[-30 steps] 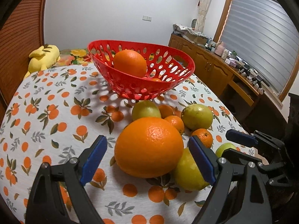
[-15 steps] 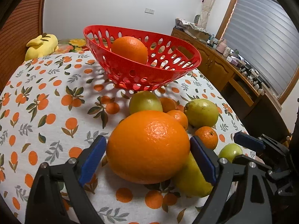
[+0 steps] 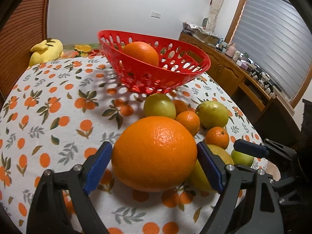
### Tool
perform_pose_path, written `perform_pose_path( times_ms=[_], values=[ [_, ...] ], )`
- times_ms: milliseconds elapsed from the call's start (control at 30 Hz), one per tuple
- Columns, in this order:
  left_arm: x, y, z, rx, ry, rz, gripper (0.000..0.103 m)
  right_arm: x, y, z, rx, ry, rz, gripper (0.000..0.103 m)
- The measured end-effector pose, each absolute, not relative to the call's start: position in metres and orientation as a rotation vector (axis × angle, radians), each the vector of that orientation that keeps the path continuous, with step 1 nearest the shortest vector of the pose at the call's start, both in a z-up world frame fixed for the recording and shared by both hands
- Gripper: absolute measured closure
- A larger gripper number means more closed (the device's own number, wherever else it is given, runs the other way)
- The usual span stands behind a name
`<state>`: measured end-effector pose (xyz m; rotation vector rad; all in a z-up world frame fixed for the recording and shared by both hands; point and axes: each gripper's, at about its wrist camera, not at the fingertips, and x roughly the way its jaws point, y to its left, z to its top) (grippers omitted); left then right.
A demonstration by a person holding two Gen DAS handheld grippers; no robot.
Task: Organize fruits
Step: 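Grasp a yellow-green pomelo with the right tool while the left tool grasps a large orange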
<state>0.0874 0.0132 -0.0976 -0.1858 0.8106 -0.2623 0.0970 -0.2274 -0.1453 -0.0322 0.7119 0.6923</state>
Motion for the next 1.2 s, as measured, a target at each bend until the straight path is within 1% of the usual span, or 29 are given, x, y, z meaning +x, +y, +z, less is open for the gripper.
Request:
perform_pose_path(
  times_ms=[233, 333, 433, 733, 1200],
  values=[
    [0.073, 0.028, -0.096, -0.161, 0.798, -0.223, 0.016, 0.098, -0.216, -0.154, -0.053, 0.738, 0.7, 0.046],
    [0.068, 0.032, -0.097, -0.159, 0.798, -0.213, 0.016, 0.098, -0.214, -0.157, -0.058, 0.741, 0.695, 0.041],
    [0.066, 0.034, -0.098, -0.162, 0.796, -0.214, 0.016, 0.099, -0.213, -0.159, -0.065, 0.745, 0.685, 0.039],
    [0.065, 0.035, -0.099, -0.174, 0.776, -0.207, 0.015, 0.101, -0.207, -0.163, -0.133, 0.741, 0.649, 0.035],
    [0.069, 0.032, -0.104, -0.181, 0.776, -0.21, 0.012, 0.096, -0.199, -0.169, -0.222, 0.719, 0.619, 0.034]
  ],
)
